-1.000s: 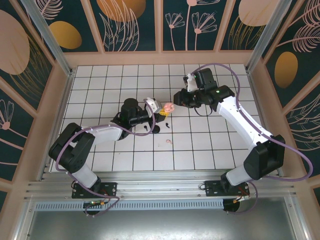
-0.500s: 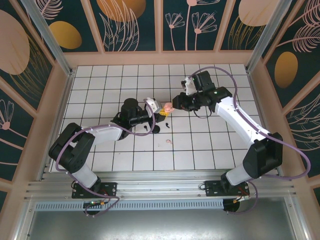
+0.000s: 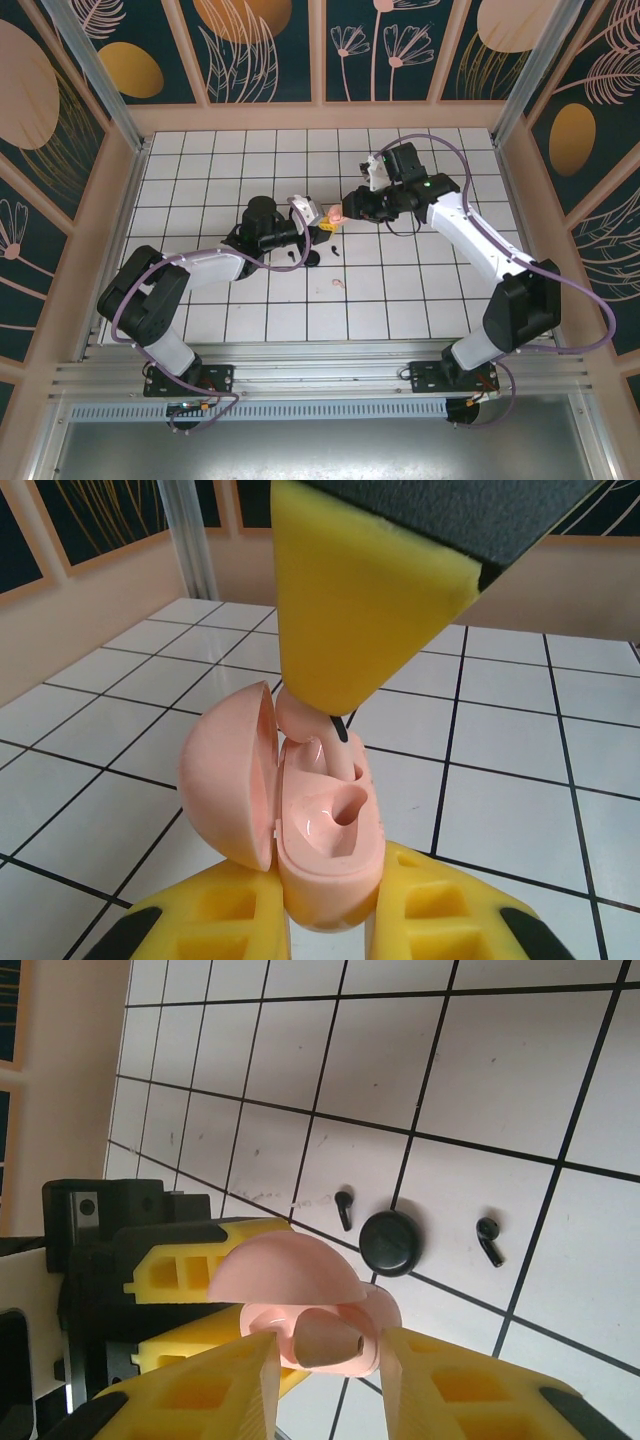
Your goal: Insert the wireless bluetooth earbuds into the charging case
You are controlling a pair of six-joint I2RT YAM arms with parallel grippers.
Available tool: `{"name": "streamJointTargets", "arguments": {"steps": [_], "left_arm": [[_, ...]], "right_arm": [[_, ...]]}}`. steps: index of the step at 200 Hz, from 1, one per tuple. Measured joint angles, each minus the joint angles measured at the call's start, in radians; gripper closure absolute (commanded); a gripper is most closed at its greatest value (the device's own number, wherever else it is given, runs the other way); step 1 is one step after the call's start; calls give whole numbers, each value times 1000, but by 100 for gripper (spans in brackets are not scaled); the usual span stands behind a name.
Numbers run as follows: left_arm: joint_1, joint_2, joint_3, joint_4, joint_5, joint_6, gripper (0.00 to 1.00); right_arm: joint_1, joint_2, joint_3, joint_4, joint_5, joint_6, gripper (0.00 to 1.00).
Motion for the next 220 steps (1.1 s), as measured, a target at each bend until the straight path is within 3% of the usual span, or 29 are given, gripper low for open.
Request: {"name": "streamJointTargets", "arguments": {"steps": [74,173,220], "left_arm": [[0,0,2,-17,0,1,88],[0,0,2,-26,0,1,88],[0,0,2,-32,0,2,88]], "right_arm": [[0,1,0,6,-48,-26,71],[0,1,0,-12,-2,-37,63],[-4,1,18,-8,-6,-38,71]]}}
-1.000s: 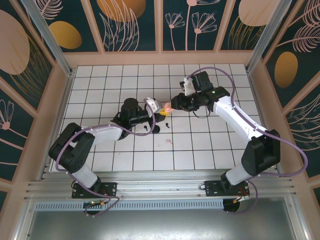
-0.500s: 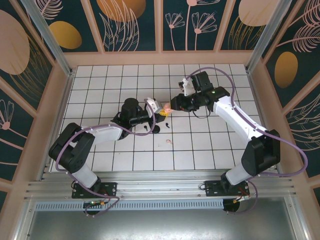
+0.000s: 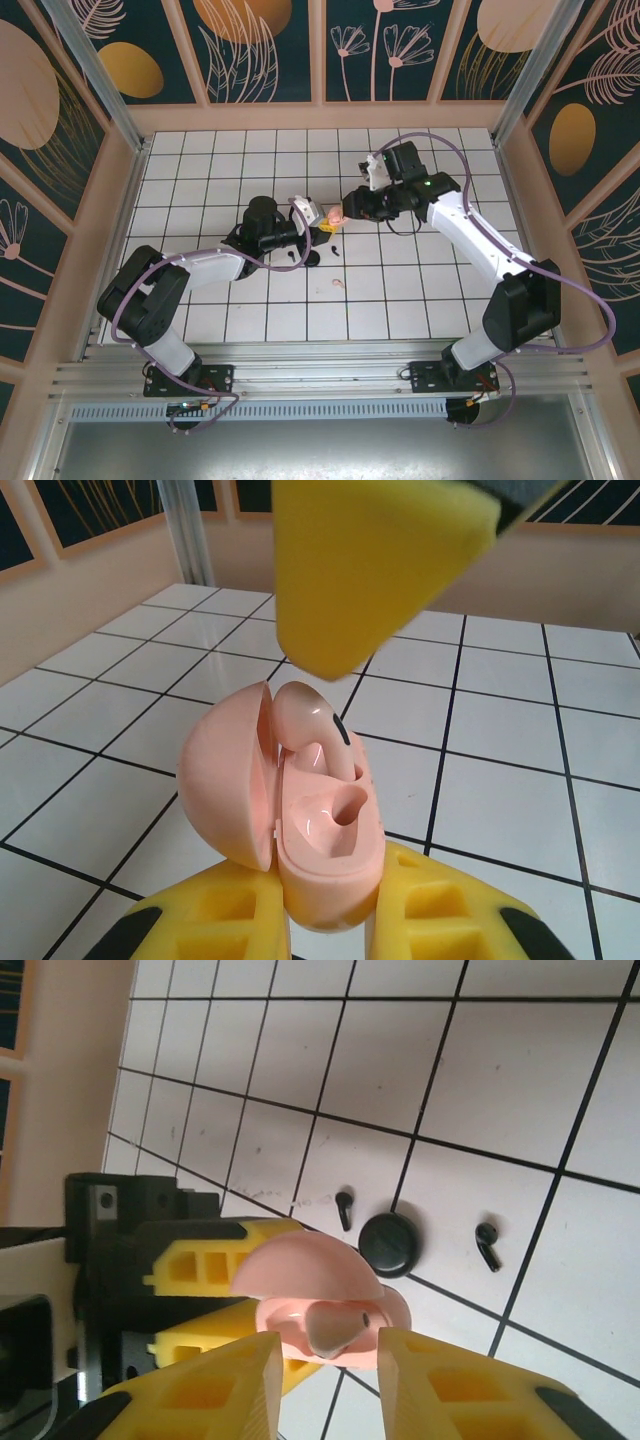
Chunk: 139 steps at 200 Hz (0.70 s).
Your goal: Insert the wireless bluetooth earbuds into the charging case
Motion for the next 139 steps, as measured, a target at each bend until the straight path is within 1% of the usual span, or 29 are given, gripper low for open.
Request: {"name": "streamJointTargets", "arguments": {"steps": [36,91,139], "left_arm": [[0,0,0,0,0,3,88],[0,0,0,-1,0,3,88],[0,0,1,-1,0,3,88]], "right_arm": [[-1,0,35,5,-1,-13,73],[3,20,35,0,4,-21,72],[10,30,27,-15,17,-26,74]]}}
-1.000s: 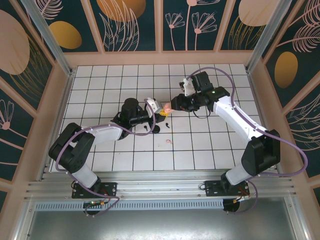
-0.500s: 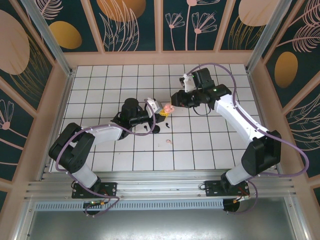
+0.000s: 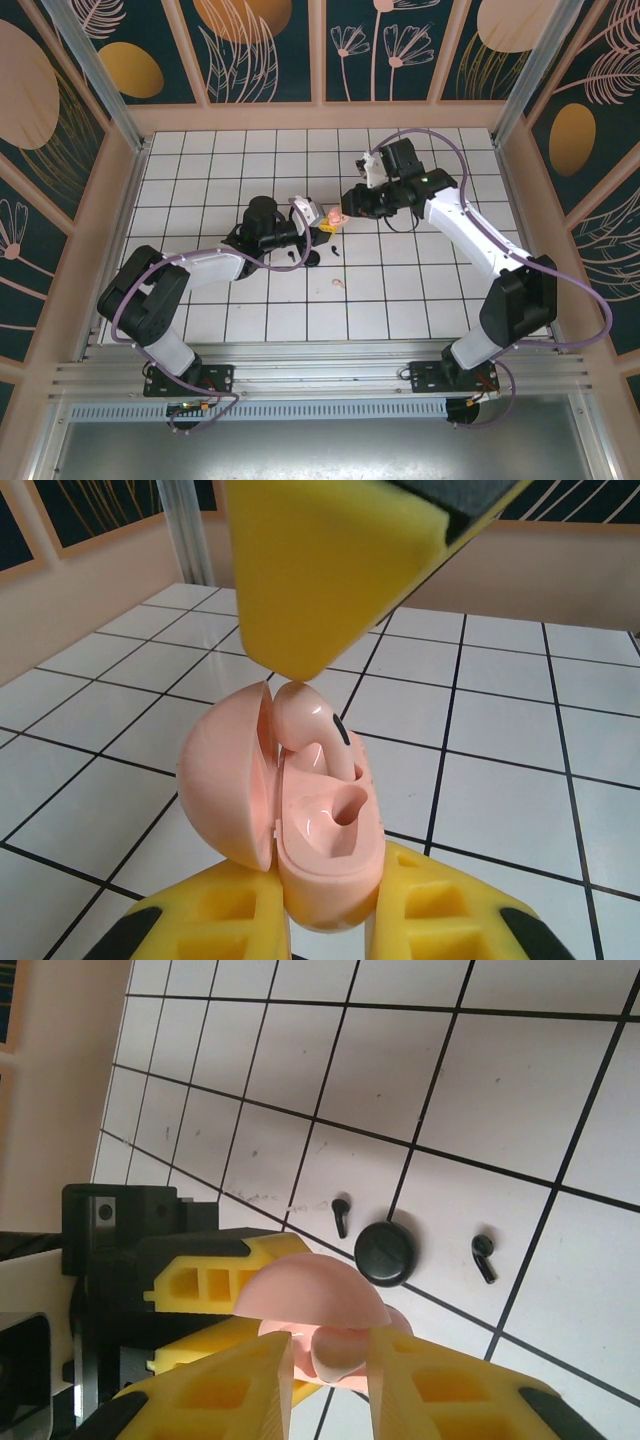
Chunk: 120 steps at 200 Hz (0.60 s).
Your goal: Insert the wireless bluetooth earbuds into the charging case
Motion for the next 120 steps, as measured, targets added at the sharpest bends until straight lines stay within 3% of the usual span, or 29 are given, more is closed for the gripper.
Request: {"name": "streamJointTargets", "arguments": {"steps": [83,120], "left_arm": [[-6,0,3,-41,-1,0,88],[-6,0,3,-41,-4,0,88]], "right_arm": [[1,0,-39,0,9,-9,76],[-6,0,-41,2,-4,62,78]]}}
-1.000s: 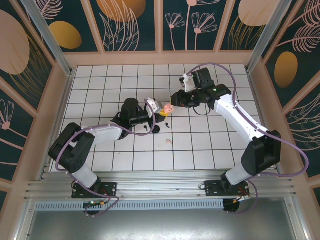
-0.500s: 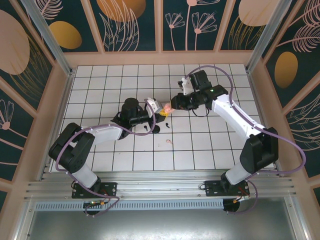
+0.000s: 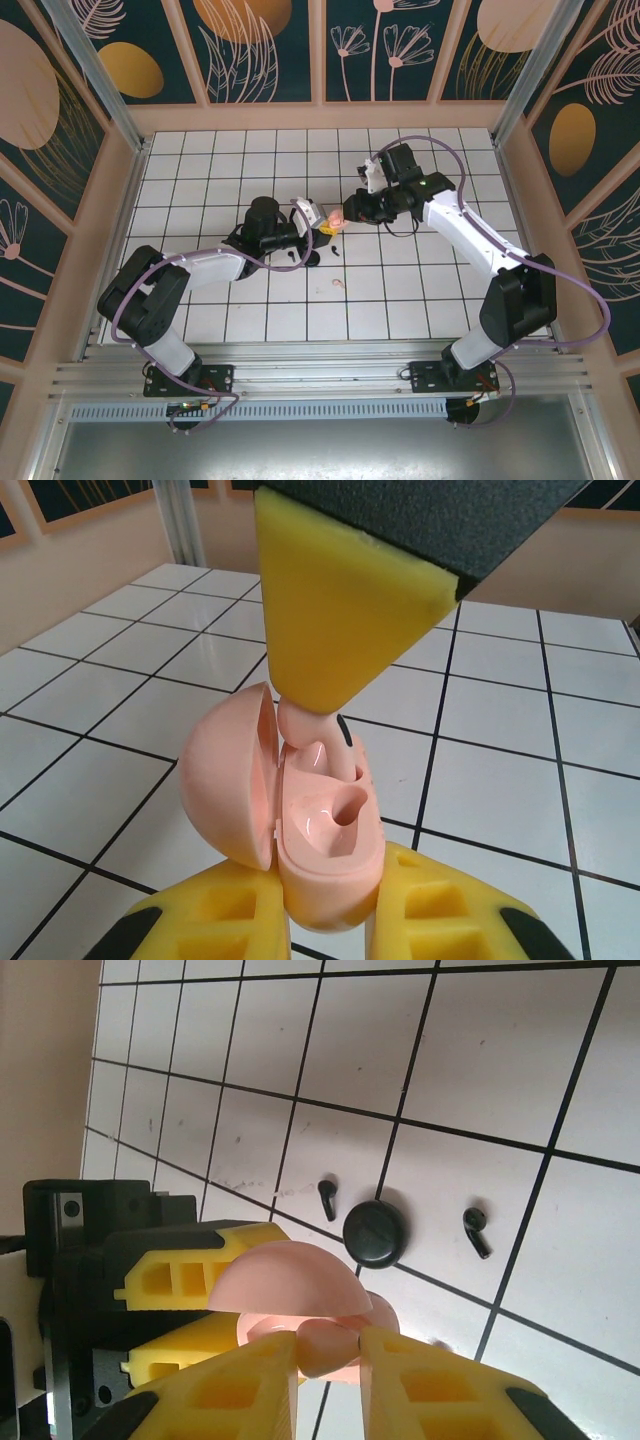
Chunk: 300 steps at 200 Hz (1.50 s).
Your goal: Insert the wireless bluetooth earbuds into the charging case
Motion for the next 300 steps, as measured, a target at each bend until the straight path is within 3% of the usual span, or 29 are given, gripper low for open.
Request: {"name": "streamJointTargets", "arguments": {"steps": [91,207,269,300], "left_arm": [[-9,-3,0,5,-74,42,88],[-13,-11,0,42,-106,55,88],[-18,-11,0,44,-117,55,88],[-21,-12,-1,66,-125,53,88]], "right_arm": [[-7,-25,-62,91,-13,208,78],[-1,-43,-87,154,-13,288,78],[1,-45,-81,148,-9,283,65],[0,-64,-54,111,6,241,64]]}}
